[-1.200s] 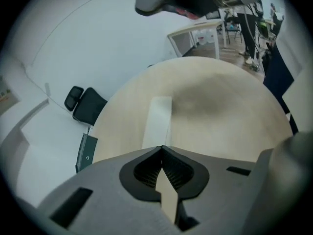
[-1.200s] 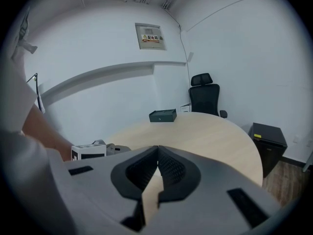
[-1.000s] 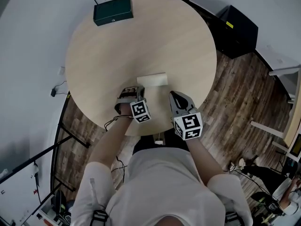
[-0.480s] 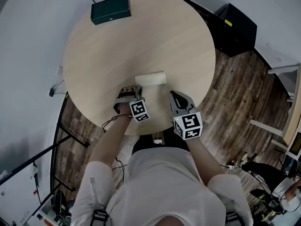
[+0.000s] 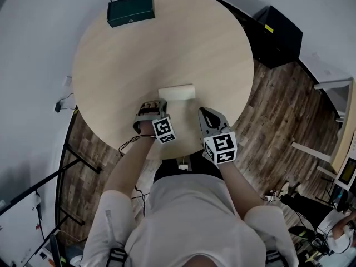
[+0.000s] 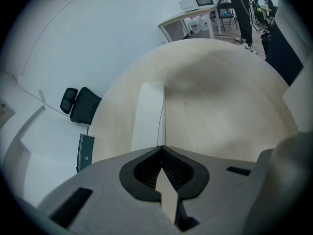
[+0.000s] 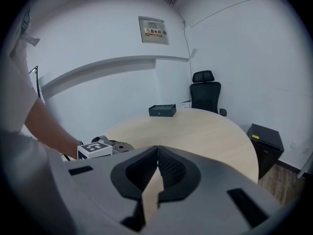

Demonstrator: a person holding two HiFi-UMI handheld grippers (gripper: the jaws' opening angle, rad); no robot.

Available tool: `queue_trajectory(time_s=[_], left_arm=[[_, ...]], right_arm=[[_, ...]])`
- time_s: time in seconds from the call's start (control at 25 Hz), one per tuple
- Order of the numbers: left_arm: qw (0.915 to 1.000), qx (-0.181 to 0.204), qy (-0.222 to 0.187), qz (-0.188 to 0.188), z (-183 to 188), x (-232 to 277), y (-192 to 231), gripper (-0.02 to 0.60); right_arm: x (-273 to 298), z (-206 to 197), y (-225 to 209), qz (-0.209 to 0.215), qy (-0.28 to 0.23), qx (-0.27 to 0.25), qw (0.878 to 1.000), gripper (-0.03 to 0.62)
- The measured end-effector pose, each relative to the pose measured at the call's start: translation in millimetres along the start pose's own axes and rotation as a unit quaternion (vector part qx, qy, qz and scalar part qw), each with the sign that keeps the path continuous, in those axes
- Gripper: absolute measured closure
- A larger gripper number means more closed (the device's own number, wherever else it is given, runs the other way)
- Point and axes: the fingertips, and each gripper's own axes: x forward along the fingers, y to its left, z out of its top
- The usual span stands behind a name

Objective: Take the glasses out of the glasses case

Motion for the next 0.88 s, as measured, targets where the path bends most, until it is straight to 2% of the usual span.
queue_trajectory(time_s=[0.16, 0.28, 0.36, 0.44, 0.56, 0.76, 0.88], left_arm=[[1.0, -0.001, 0.001, -0.008, 0.5, -0.4, -1.5, 0.572], [0.9999, 0.002, 0.002, -0.012, 1.0, -0.9, -2.5, 0.572], [0.9999, 0.003, 0.001, -0.014, 0.5, -0.7, -3.1, 0.572], [0.9998, 0.0, 0.002, -0.018, -0.1, -0.2, -2.8, 0.572], [0.9998, -0.002, 0.002, -0.021, -0.9, -0.1, -2.1, 0.572], [0.9998, -0.003, 0.001, -0.02, -0.3, -0.5, -2.5, 0.572], [0.9997, -0.002, 0.002, -0.024, -0.3, -0.4, -2.8, 0.572]], right_arm=[[4.9, -2.4, 1.4, 0.004, 0.014, -0.037, 0.999, 0.581], [10.2, -1.6, 8.3, 0.016, 0.032, -0.104, 0.994, 0.58], [15.4, -1.5, 12.6, 0.026, 0.046, -0.16, 0.986, 0.58], [21.8, -2.3, 17.0, 0.034, 0.059, -0.236, 0.969, 0.58], [33.1, -9.1, 21.4, 0.042, 0.081, -0.341, 0.935, 0.58], [51.1, -23.3, 17.9, 0.06, 0.116, -0.397, 0.909, 0.58], [61.6, -34.7, 15.6, 0.071, 0.137, -0.436, 0.886, 0.58]])
